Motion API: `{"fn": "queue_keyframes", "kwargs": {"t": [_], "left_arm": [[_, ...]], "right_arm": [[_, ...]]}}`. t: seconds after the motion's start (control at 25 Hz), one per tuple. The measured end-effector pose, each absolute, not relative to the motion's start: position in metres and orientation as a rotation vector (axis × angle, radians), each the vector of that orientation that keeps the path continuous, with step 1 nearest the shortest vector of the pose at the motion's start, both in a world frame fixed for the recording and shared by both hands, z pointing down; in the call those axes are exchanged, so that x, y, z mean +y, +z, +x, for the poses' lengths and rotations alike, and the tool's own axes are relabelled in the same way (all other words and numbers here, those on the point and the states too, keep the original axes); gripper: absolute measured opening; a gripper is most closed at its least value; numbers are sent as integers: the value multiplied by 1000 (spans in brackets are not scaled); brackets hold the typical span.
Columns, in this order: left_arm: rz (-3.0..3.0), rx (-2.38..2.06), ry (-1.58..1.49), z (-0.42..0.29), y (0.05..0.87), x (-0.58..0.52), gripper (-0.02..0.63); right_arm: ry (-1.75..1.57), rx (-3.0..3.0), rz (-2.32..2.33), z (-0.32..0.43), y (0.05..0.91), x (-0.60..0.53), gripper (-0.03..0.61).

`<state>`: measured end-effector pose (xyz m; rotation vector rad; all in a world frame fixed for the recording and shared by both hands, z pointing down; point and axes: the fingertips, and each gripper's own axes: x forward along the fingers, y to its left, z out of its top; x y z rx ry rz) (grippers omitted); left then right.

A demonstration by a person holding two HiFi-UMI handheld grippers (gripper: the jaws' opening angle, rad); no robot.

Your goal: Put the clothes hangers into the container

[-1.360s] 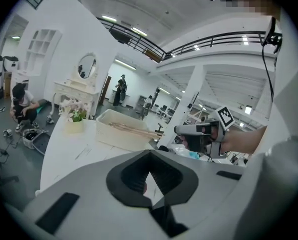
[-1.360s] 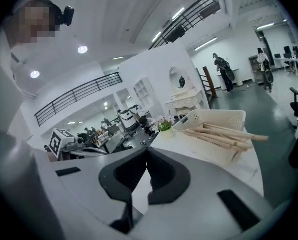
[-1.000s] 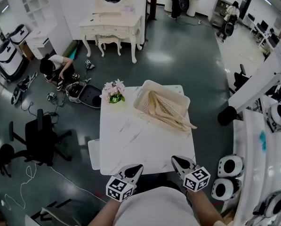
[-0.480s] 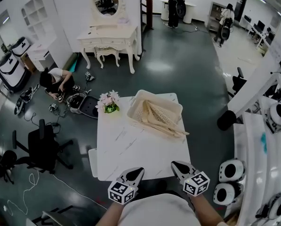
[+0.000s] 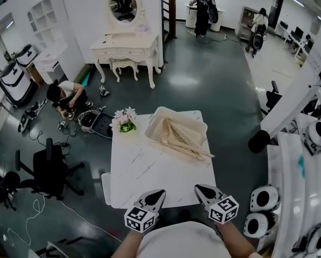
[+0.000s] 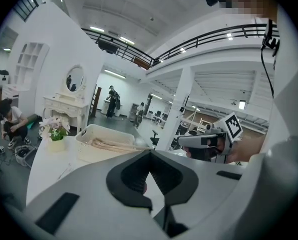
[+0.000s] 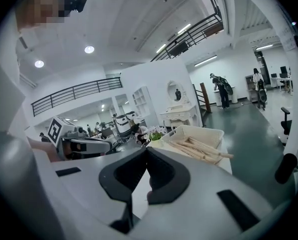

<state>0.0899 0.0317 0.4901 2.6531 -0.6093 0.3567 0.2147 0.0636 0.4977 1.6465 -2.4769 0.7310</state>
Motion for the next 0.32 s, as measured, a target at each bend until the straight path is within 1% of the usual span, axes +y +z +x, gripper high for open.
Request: {"fn": "queue_keyframes", "kwargs": {"t": [0.32], "left_arm": [[2660, -598, 353, 91, 487, 33, 8]], "right_arm": [[739, -2496, 1638, 207, 495, 63, 17]]}}
